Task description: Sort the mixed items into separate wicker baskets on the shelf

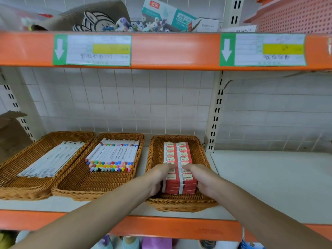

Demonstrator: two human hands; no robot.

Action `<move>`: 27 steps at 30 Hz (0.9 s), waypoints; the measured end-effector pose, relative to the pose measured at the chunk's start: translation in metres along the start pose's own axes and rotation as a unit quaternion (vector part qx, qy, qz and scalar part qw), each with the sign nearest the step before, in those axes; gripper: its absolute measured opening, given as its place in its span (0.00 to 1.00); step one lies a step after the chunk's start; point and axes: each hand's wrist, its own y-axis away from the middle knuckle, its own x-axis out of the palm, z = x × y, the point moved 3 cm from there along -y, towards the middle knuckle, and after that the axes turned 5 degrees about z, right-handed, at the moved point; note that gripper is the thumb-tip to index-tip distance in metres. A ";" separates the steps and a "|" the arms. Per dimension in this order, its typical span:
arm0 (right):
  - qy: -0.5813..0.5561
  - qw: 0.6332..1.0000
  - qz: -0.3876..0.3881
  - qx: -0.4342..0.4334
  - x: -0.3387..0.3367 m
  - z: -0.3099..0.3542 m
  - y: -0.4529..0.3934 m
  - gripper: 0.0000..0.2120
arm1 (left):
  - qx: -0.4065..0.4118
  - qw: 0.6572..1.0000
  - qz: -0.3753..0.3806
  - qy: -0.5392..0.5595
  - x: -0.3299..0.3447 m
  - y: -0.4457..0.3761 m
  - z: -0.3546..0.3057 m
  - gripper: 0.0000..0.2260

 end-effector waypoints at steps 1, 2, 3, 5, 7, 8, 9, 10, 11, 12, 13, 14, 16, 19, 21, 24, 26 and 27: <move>0.010 1.000 0.008 -0.004 -0.001 0.001 0.002 0.11 | 0.002 1.000 0.011 -0.007 -0.003 0.002 -0.002 0.08; 0.033 0.999 0.018 -0.009 -0.004 0.002 0.004 0.11 | 0.010 0.999 0.026 -0.025 -0.005 0.005 -0.004 0.10; 0.074 0.997 0.028 -0.014 -0.006 0.003 0.007 0.12 | 0.019 0.997 0.046 -0.067 -0.006 0.008 -0.007 0.13; 0.246 0.968 0.044 -0.028 -0.007 0.008 0.013 0.16 | 0.039 0.968 0.075 -0.238 -0.007 0.011 -0.014 0.16; 0.466 0.881 0.050 -0.056 -0.002 0.019 0.022 0.19 | 0.049 0.892 0.066 -0.444 -0.007 0.013 -0.021 0.17; 0.549 0.831 0.050 -0.071 0.001 0.023 0.025 0.20 | 0.049 0.856 0.056 -0.512 -0.007 0.013 -0.024 0.18; 0.600 0.795 0.052 -0.076 0.003 0.027 0.028 0.21 | 0.045 0.832 0.049 -0.551 -0.007 0.013 -0.024 0.19; 0.627 0.774 0.047 -0.070 0.004 0.029 0.029 0.22 | 0.041 0.815 0.043 -0.576 -0.007 0.012 -0.024 0.20; 0.638 0.767 0.034 -0.056 0.003 0.030 0.029 0.23 | 0.037 0.799 0.034 -0.599 -0.008 0.012 -0.023 0.20; 0.637 0.770 0.020 -0.040 0.000 0.029 0.028 0.23 | 0.036 0.787 0.022 -0.615 -0.008 0.012 -0.022 0.19; 0.627 0.778 0.009 -0.025 -0.002 0.027 0.027 0.23 | 0.037 0.780 0.010 -0.624 -0.009 0.012 -0.021 0.18; 0.613 0.790 0.002 -0.016 -0.003 0.024 0.025 0.23 | 0.039 0.783 0.001 -0.621 -0.009 0.013 -0.021 0.16; 0.578 0.816 -0.009 -0.009 -0.005 0.021 0.020 0.21 | 0.039 0.807 -0.003 -0.589 -0.008 0.012 -0.021 0.14; 0.528 0.849 -0.012 -0.007 -0.005 0.019 0.018 0.18 | 0.036 0.834 -0.008 -0.550 -0.008 0.011 -0.021 0.13; 0.506 0.862 -0.009 -0.002 -0.004 0.020 0.018 0.18 | 0.025 0.854 -0.007 -0.520 -0.008 0.012 -0.021 0.13; 0.463 0.886 -0.005 0.008 -0.006 0.021 0.020 0.18 | 0.015 0.866 -0.004 -0.500 -0.005 0.014 -0.022 0.14; 0.429 0.903 -0.001 0.006 -0.006 0.021 0.021 0.19 | 0.021 0.862 -0.016 -0.506 -0.005 0.015 -0.021 0.13; 0.409 0.912 0.002 0.003 -0.007 0.020 0.021 0.20 | 0.028 0.861 -0.025 -0.507 -0.005 0.014 -0.021 0.12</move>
